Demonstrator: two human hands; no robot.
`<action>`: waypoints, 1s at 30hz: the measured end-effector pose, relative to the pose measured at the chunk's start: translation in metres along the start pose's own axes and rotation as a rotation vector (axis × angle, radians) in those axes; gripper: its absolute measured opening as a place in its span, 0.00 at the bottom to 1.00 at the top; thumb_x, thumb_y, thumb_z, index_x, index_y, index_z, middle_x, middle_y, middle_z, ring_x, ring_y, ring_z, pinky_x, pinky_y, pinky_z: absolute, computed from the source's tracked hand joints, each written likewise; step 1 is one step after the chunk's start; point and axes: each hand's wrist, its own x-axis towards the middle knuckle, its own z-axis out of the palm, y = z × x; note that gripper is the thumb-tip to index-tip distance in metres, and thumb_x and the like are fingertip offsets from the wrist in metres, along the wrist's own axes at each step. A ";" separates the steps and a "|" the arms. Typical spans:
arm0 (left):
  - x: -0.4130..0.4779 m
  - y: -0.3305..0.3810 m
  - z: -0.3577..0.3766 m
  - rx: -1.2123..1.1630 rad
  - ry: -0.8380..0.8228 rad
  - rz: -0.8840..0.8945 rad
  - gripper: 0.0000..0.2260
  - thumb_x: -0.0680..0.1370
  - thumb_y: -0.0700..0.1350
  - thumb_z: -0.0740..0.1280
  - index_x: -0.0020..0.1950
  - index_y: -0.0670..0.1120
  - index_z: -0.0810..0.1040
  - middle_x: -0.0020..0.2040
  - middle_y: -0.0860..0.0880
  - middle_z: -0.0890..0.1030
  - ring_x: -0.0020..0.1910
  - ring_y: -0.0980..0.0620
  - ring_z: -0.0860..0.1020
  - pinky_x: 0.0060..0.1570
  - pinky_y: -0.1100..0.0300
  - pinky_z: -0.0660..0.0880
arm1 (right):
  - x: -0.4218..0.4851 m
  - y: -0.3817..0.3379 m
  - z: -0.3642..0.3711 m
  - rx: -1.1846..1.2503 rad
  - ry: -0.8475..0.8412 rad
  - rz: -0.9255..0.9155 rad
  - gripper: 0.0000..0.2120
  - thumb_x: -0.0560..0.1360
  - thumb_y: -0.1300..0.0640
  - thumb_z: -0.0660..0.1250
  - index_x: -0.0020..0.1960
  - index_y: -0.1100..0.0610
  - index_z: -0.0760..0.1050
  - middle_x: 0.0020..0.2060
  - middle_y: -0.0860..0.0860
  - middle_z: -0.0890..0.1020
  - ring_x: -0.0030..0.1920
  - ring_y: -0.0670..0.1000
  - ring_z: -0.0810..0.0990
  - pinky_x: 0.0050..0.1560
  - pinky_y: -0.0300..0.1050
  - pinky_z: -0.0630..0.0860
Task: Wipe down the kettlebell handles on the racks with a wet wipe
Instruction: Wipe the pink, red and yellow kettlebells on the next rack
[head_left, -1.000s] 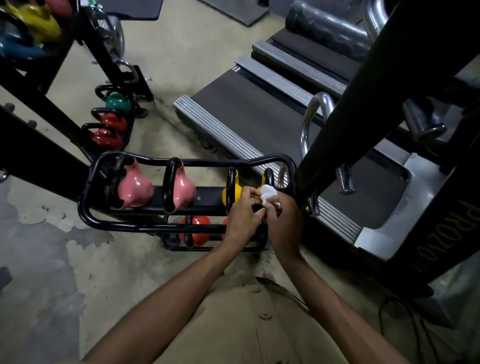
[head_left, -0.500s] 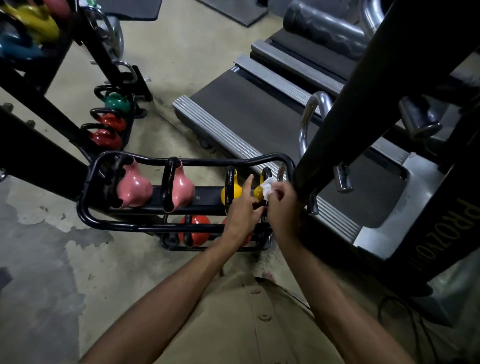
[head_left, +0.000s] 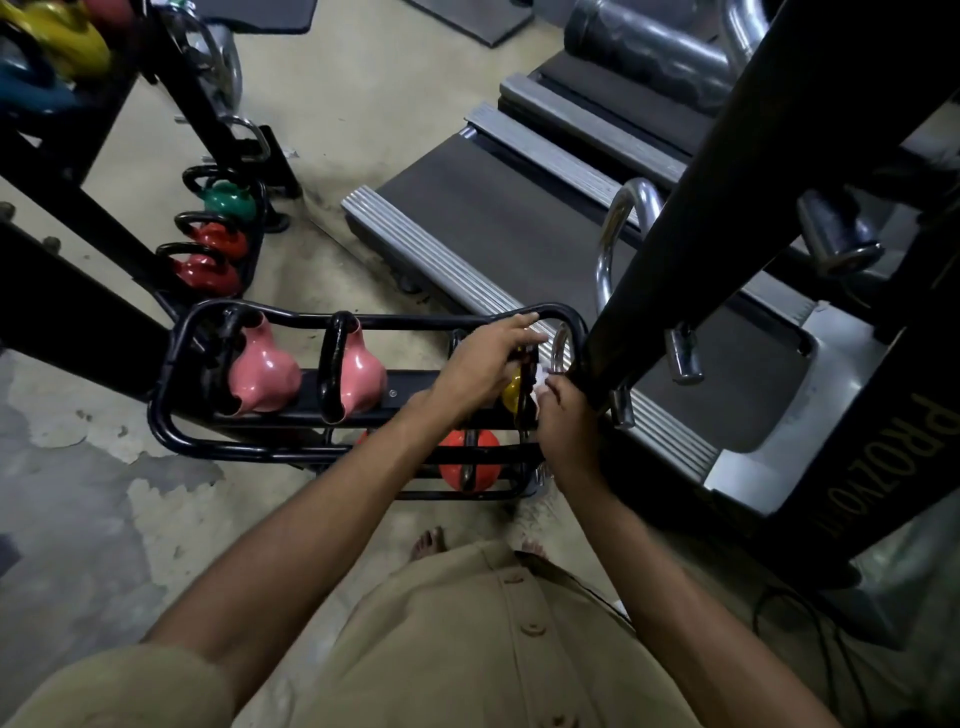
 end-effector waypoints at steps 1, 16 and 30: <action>0.007 -0.002 0.000 0.048 -0.052 0.018 0.17 0.78 0.34 0.70 0.66 0.44 0.83 0.75 0.46 0.75 0.75 0.49 0.72 0.74 0.61 0.65 | 0.006 0.001 0.001 0.061 -0.045 0.061 0.09 0.82 0.59 0.63 0.49 0.60 0.81 0.42 0.53 0.82 0.46 0.54 0.79 0.47 0.46 0.70; 0.023 -0.002 -0.002 0.066 -0.138 0.063 0.10 0.80 0.42 0.72 0.61 0.42 0.86 0.67 0.44 0.82 0.68 0.46 0.78 0.68 0.52 0.73 | -0.017 0.010 -0.003 -0.679 0.000 -0.792 0.05 0.81 0.61 0.66 0.51 0.60 0.81 0.51 0.54 0.77 0.53 0.52 0.73 0.49 0.47 0.74; 0.022 -0.005 -0.020 0.163 -0.258 0.059 0.24 0.75 0.51 0.77 0.70 0.47 0.81 0.75 0.45 0.75 0.74 0.47 0.73 0.70 0.53 0.70 | 0.010 0.001 -0.002 -0.006 0.061 0.013 0.06 0.76 0.60 0.65 0.48 0.58 0.81 0.43 0.52 0.83 0.48 0.56 0.82 0.46 0.45 0.76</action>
